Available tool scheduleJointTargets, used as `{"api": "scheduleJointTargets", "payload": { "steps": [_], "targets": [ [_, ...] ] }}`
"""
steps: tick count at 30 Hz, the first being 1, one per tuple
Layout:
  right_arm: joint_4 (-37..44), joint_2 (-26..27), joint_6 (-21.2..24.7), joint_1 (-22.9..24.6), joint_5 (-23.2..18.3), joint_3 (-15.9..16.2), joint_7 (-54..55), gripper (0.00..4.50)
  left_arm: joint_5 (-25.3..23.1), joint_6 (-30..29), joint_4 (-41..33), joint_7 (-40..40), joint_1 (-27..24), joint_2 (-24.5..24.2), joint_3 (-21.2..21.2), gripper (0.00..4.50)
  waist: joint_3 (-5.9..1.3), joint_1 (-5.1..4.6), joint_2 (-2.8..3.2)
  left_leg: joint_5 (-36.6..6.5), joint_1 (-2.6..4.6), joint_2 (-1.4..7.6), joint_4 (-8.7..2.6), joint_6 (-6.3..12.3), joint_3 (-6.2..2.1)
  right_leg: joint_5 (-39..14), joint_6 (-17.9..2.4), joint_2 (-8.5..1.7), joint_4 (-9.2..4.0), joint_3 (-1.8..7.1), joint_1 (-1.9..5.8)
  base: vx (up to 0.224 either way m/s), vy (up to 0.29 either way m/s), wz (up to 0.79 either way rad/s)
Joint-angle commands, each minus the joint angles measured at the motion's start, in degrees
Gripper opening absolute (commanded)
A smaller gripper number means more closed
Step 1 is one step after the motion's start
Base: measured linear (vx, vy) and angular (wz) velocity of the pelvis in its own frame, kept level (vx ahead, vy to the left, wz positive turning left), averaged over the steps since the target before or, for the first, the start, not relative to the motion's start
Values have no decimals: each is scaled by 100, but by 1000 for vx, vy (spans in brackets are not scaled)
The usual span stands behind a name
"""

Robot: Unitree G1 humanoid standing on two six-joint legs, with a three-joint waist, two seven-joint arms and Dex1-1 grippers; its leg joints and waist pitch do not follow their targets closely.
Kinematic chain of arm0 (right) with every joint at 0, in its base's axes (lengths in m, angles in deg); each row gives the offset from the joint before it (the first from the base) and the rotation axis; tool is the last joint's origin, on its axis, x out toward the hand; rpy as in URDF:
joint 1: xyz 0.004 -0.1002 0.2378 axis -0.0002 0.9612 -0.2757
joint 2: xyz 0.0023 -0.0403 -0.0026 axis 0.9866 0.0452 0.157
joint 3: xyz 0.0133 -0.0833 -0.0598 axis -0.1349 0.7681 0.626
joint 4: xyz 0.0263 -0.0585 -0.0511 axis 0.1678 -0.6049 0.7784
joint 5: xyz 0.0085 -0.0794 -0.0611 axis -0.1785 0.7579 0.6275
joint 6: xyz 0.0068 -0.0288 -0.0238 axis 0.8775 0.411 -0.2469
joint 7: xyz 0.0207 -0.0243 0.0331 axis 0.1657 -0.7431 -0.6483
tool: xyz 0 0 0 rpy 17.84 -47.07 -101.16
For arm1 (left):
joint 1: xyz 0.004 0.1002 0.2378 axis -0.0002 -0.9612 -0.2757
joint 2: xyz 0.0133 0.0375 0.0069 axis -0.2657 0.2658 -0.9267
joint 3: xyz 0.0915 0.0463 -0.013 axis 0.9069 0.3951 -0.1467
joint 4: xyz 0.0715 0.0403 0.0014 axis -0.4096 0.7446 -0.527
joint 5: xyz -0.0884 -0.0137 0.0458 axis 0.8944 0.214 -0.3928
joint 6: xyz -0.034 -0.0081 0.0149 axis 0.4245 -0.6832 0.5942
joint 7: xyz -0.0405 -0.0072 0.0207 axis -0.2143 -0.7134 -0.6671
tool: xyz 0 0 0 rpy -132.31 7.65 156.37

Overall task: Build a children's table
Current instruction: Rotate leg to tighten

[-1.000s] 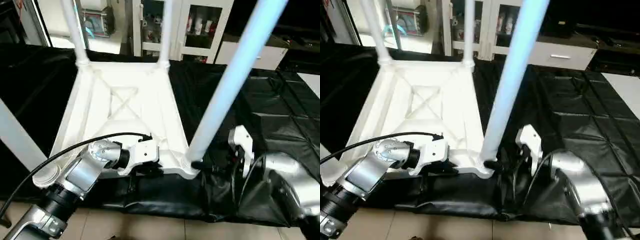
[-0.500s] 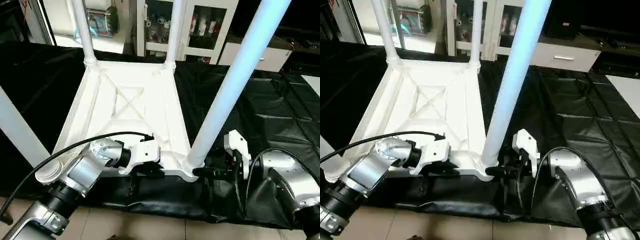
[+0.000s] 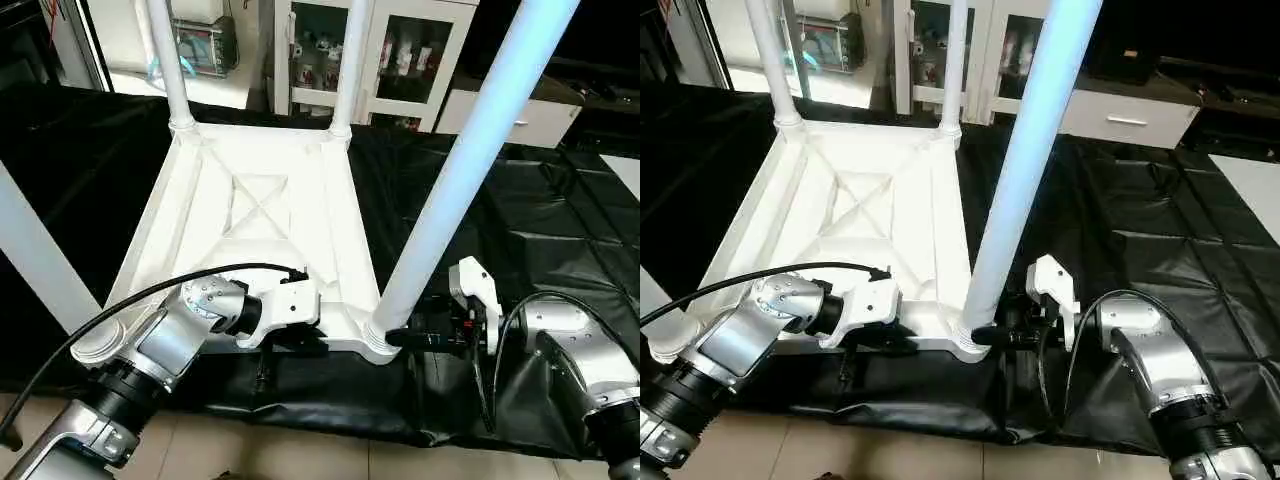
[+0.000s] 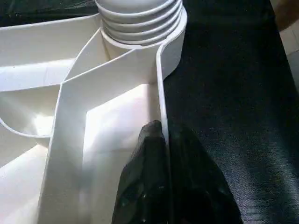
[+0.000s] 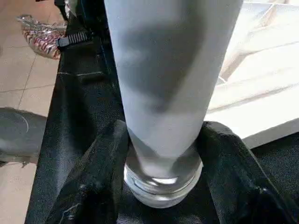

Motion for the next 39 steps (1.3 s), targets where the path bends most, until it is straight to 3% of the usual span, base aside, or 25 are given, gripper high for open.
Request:
{"api": "scheduleJointTargets", "payload": {
  "steps": [1,7,10,11,12,14,15,16,18,19,20,22,25,27,30,31,32,36,39],
  "targets": [
    [-98,146,239,109,-44,16,145,201,2,162,123,71,25,242,182,0,-283,-50,-45,-1467,53,231,-459,198,-92,-1851,-1084,-251,-412,175,157,0,0,0],
    [-392,577,429,117,-98,-368,1102,199,6,-161,563,841,273,790,-108,0,-238,-105,-62,-2062,100,210,-479,-22,-123,-2886,-791,-265,-538,153,85,0,0,0],
    [-447,811,580,125,-36,-480,1659,198,-39,-369,819,1208,474,1090,-178,0,-241,-184,-92,-2158,65,186,-479,-60,-168,-3368,-559,-287,-599,118,103,0,0,0],
    [-429,937,653,147,28,-514,1920,198,-169,-483,962,1453,586,1203,-169,0,-247,-197,-76,-2140,56,185,-480,-39,-180,-3454,-501,-299,-614,111,110,0,0,0],
    [-429,937,653,147,28,-514,1920,198,-169,-483,962,1453,586,1203,-169,0,-239,-214,-75,-2143,55,186,-483,-28,-177,-3480,-483,-293,-631,112,93,0,0,0],
    [-602,1407,772,93,487,-669,3312,198,-531,-880,1517,2518,958,1653,-317,0,-240,-233,-44,-2207,106,164,-460,-77,-173,-3580,-442,-270,-663,95,28,0,0,0],
    [-707,1592,787,51,637,-768,3901,198,-578,-1004,1678,2772,1062,1793,-381,0,-229,-268,-58,-2222,85,157,-466,-100,-175,-3614,-423,-263,-678,88,28,0,0,0],
    [-794,1743,801,13,776,-833,4394,198,-625,-1057,1796,2925,1140,1891,-397,0,-257,-310,-51,-2182,44,151,-486,-171,-214,-3587,-402,-273,-659,54,92,0,0,0],
    [-892,2000,787,-42,882,-907,4970,198,-704,-1042,2008,3193,1263,2042,-405,0,-270,-355,-45,-2201,10,156,-511,-171,-243,-3477,-392,-286,-664,27,133,0,0,0],
    [-894,2140,721,-70,901,-894,5129,198,-752,-972,2147,3367,1337,2123,-400,0,-268,-368,9,-2241,14,160,-531,-145,-246,-3284,-434,-279,-674,29,123,0,0,0],
    [-843,2277,643,-93,875,-843,5136,198,-810,-815,2311,3577,1430,2196,-396,0,-266,-403,-12,-2339,16,153,-534,-127,-247,-3190,-451,-268,-692,22,113,0,0,0],
    [-777,2303,614,-91,891,-799,5081,197,-815,-748,2361,3605,1468,2207,-399,0,-262,-387,-18,-2484,90,150,-512,-58,-226,-3121,-511,-259,-722,38,57,0,0,0],
    [-643,2361,586,-49,836,-843,4976,196,-824,-610,2445,3629,1518,2196,-424,0,-254,-389,-15,-2465,41,159,-536,11,-231,-2959,-596,-267,-700,60,93,0,0,0],
    [-584,2360,526,-25,814,-852,4920,196,-831,-594,2482,3621,1528,2179,-434,0,-251,-376,-27,-2473,65,156,-524,41,-214,-2974,-610,-268,-705,71,68,0,0,0],
    [-124,2308,675,107,202,-1029,4333,196,-903,-27,2497,3338,1475,1948,-257,0,-249,-339,-35,-2389,67,165,-529,119,-205,-2960,-604,-277,-716,85,75,0,0,0],
    [-4,2248,679,149,113,-1045,4200,231,-900,-63,2479,3322,1447,1909,-263,0,-257,-291,-34,-2306,72,179,-524,150,-187,-2868,-608,-286,-704,109,67,0,0,0],
    [41,2213,662,170,104,-1043,4154,252,-900,-69,2471,3310,1432,1892,-269,0,-261,-269,-36,-2148,31,188,-538,163,-189,-2697,-654,-292,-669,112,102,0,0,0],
    [537,1762,744,421,-157,-1121,3492,281,-901,178,2244,2887,1210,1609,-179,0,-268,-278,-5,-1888,-79,196,-576,210,-211,-2495,-637,-296,-619,96,201,0,0,0],
    [669,1495,790,477,-228,-1244,3283,308,-812,394,1999,2451,1047,1416,-88,0,-285,-250,-16,-1723,-12,223,-544,179,-192,-2368,-754,-310,-611,111,153,0,0,0]
  ]
}}
